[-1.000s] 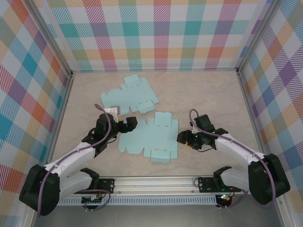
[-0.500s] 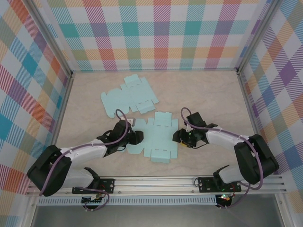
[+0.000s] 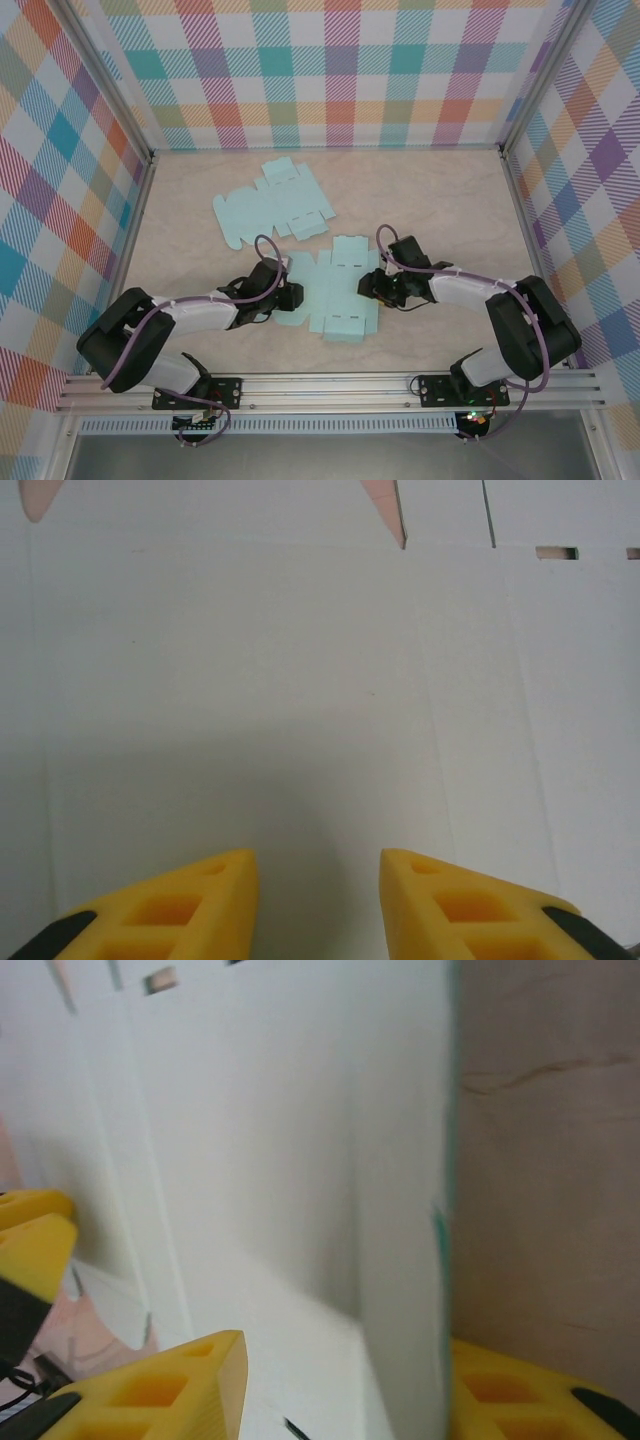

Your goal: Fold the paper box

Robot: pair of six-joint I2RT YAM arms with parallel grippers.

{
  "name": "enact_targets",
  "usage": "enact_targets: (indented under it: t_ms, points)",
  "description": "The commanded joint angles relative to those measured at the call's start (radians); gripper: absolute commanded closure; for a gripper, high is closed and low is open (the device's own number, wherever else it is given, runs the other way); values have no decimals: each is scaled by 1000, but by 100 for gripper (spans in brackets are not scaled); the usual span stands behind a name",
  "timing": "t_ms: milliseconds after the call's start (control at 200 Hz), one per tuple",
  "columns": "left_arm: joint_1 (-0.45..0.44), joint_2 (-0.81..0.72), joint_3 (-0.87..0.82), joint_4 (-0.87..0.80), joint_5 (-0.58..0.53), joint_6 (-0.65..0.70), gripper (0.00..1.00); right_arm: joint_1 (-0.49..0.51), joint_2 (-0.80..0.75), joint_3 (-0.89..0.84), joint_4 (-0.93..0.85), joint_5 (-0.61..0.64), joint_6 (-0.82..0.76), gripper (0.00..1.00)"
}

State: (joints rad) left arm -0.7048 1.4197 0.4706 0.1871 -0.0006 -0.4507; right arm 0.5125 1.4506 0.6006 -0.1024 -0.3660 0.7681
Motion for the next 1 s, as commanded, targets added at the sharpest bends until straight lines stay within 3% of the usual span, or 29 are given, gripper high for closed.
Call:
enact_targets:
  t_ms: [0, 135, 280, 480, 600, 645, 785, 995]
  points:
    - [-28, 47, 3, 19, 24, -23, 64, 9, 8, 14, 86, -46, 18, 57]
    - [-39, 53, 11, 32, 14, -36, 65, 9, -2, 47, 15, -12, -22, 65]
    - [-39, 6, 39, -8, 0, -17, 61, 9, -32, 115, -150, 79, -135, 80]
    - [-37, -135, 144, -109, -69, 128, 18, 9, -68, 240, -350, 140, -371, 89]
    - [-19, -171, 236, -138, -104, 301, 0, 9, -77, 318, -445, 132, -508, 92]
    - [-7, -165, 265, -126, -95, 387, 0, 9, -74, 350, -474, 129, -549, 93]
    - [72, -108, 343, -70, 4, 574, 0, 9, -65, 447, -553, 113, -664, 96]
    - [248, -8, 468, -78, 421, 700, 0, 9, -69, 553, -650, 86, -788, 98]
